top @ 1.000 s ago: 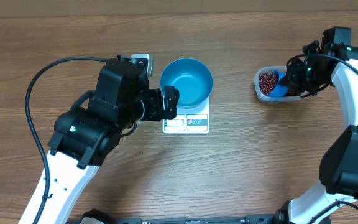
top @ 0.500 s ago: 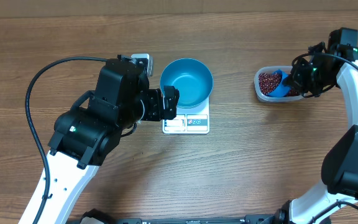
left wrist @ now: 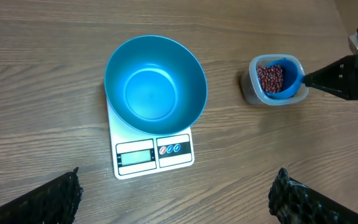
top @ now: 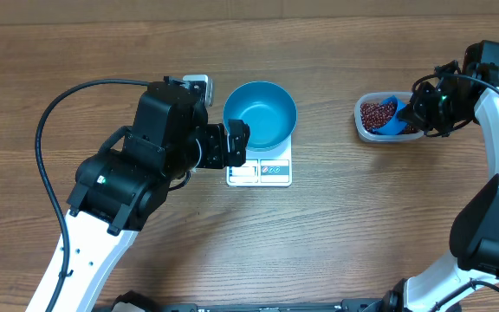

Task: Scoop item into bowl and weigh 150g on scale
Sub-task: 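Tilt and lift the bean-filled scoop up out of the tub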

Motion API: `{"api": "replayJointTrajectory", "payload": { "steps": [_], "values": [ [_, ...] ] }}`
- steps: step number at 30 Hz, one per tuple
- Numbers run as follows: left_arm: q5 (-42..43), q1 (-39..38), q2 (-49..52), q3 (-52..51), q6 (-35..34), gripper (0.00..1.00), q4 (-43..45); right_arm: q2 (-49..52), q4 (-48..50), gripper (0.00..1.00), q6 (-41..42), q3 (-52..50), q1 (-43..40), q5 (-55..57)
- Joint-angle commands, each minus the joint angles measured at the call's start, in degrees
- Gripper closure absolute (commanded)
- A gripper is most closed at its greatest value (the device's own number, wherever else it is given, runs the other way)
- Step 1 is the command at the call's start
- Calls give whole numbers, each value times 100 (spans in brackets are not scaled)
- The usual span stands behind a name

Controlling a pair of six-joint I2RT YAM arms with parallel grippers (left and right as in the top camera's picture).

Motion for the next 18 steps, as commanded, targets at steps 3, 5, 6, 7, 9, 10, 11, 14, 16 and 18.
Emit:
{"api": "replayJointTrajectory", "payload": {
  "steps": [3, 5, 6, 7, 9, 10, 11, 14, 16, 18],
  "values": [
    [-39, 22, -50, 90, 85, 0, 22, -42, -52, 96, -9, -26, -203, -396],
    [-37, 22, -50, 90, 85, 1, 22, -42, -55, 96, -37, -26, -280, -516],
    [-37, 22, -50, 90, 85, 0, 22, -42, -57, 96, -52, -26, -317, -570],
    [-37, 22, -50, 90, 85, 1, 22, -42, -66, 96, -52, -26, -348, -575],
    [-37, 22, -50, 90, 85, 0, 22, -42, -92, 96, -94, -26, -393, -592],
    [-37, 22, -50, 90, 85, 0, 22, -42, -111, 96, -184, -26, -424, -678],
    [-39, 22, -50, 90, 85, 0, 22, -42, -122, 96, -201, -26, -450, -754],
    [-37, 22, -50, 90, 83, 0, 22, -42, -118, 96, -210, -26, -520, -1060],
    [-39, 22, -50, 90, 85, 0, 22, -42, -116, 96, -293, -26, -579, -1309],
    [-39, 22, -50, 90, 85, 0, 22, -42, -136, 96, -330, -26, -640, -1473]
  ]
}}
